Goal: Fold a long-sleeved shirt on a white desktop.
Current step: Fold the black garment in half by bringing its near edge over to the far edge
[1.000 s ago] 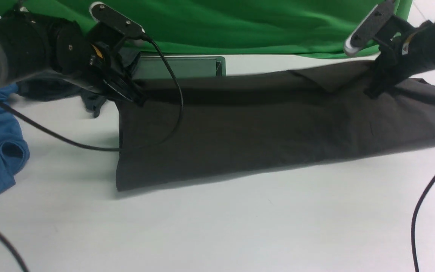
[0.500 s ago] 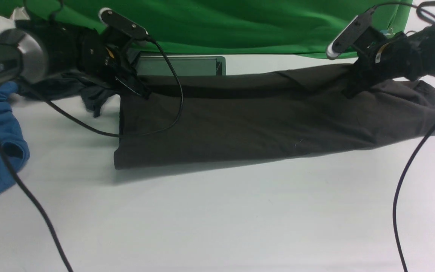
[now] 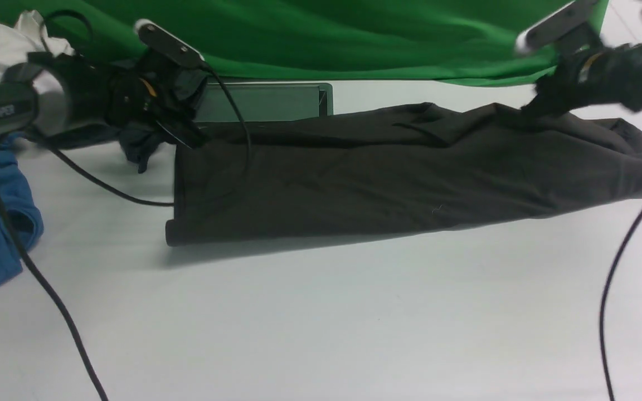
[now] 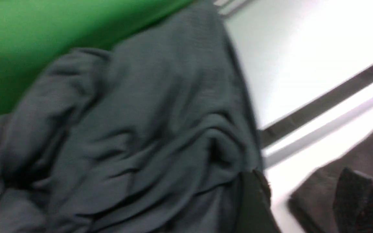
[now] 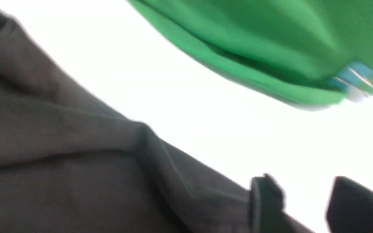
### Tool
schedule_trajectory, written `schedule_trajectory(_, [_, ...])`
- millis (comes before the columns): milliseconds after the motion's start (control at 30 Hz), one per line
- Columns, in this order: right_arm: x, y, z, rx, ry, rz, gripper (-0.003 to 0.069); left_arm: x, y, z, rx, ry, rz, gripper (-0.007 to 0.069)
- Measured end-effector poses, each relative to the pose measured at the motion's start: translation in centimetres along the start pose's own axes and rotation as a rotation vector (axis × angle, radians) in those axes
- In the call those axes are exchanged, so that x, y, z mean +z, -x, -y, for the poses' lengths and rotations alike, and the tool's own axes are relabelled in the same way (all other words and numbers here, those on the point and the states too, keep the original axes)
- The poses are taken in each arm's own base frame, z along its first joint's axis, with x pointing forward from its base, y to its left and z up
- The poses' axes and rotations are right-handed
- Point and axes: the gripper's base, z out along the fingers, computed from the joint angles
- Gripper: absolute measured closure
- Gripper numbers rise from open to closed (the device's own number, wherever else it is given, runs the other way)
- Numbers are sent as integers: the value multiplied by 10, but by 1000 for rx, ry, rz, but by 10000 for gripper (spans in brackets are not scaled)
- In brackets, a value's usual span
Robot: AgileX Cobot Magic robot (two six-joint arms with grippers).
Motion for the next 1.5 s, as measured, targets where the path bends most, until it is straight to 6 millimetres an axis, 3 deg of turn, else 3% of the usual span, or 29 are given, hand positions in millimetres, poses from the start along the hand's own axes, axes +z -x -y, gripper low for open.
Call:
schedule_trajectory(67, [-13, 7, -1, 32, 13, -5, 522, -4, 3, -4, -40, 8, 5, 262])
schedule_trajectory(133, [-33, 19, -14, 43, 102, -38, 615, -19, 12, -6, -110, 1, 0, 342])
schedule_trajectory(233, [-34, 22, -36, 54, 243, -85, 638, -40, 25, 7, -133, -58, -42, 524])
schedule_trajectory(267, [-34, 22, -39, 59, 262, -86, 638, -43, 26, 8, -132, -62, -42, 524])
schedule_trajectory(333, [-22, 20, -56, 81, 386, -132, 641, -61, 35, 31, -90, -167, -62, 599])
schedule_trajectory(433, [-5, 17, -66, 95, 467, -186, 641, -80, 34, 62, -91, -294, -54, 608])
schedule_trajectory(500, [0, 16, -68, 95, 479, -196, 641, -84, 31, 72, -90, -332, -60, 607])
schedule_trajectory(533, [6, 17, -70, 95, 490, -198, 641, -88, 22, 87, -77, -384, -74, 607])
schedule_trajectory(700, [17, 21, -71, 101, 495, -185, 641, -84, -7, 115, -47, -459, -137, 607])
schedule_trajectory(967, [40, 6, -87, 98, 518, -236, 641, -74, -23, 120, -64, -432, -151, 607])
schedule_trajectory(1200, [46, 5, -93, 113, 518, -238, 641, -68, -26, 122, -64, -425, -155, 607])
schedule_trajectory(1367, [57, 7, -93, 141, 465, -168, 641, -67, -26, 122, -62, -425, -157, 607])
schedule_trajectory(1500, [82, 13, -90, 190, 332, 1, 638, -67, -26, 122, -59, -425, -158, 607])
